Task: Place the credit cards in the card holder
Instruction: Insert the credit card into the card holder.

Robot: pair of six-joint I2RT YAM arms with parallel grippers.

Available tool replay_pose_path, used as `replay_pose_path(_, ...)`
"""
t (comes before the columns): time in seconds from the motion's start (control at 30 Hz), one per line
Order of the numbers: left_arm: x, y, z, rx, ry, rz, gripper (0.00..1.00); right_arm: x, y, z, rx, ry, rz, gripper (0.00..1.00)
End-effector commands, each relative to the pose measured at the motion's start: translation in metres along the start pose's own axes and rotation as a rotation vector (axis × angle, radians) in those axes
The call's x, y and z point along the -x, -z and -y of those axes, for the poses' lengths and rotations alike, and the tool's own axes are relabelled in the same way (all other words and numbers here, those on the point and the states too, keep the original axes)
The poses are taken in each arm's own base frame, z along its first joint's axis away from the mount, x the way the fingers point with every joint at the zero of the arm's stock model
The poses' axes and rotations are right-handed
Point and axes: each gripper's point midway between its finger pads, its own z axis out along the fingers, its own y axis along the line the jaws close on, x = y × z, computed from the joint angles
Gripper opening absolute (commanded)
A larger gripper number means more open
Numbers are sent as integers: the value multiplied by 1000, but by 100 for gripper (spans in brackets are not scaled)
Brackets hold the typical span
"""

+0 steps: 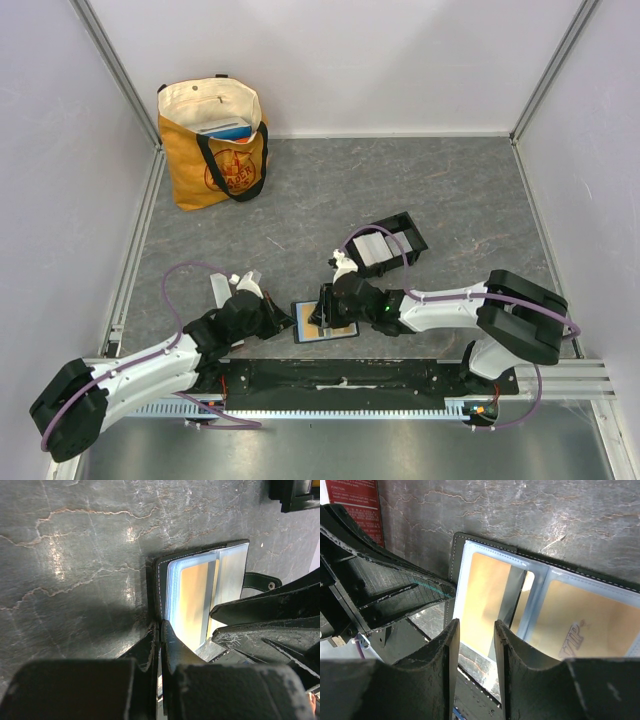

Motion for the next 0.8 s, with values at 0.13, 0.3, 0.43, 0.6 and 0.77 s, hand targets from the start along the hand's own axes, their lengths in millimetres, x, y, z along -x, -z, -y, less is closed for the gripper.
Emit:
replay_pose_path(0.13,1,0,0,-10,18,15,2,29,12,-5,-51,23,107,46)
replay_pose_path(0.3,2,1,2,-15,16,18,2,19,9,10,-106,14,72,51)
replay_pose_path(0.43,2,1,1,-14,17,18,2,11,4,6,-68,-9,48,51)
replay_pose_path(0.6,2,1,1,-16,18,21,2,5,-5,0,-37,-5,13,52)
replay_pose_path(0.77,2,1,0,-14,21,21,2,-1,-11,-5,-14,-6,-17,50)
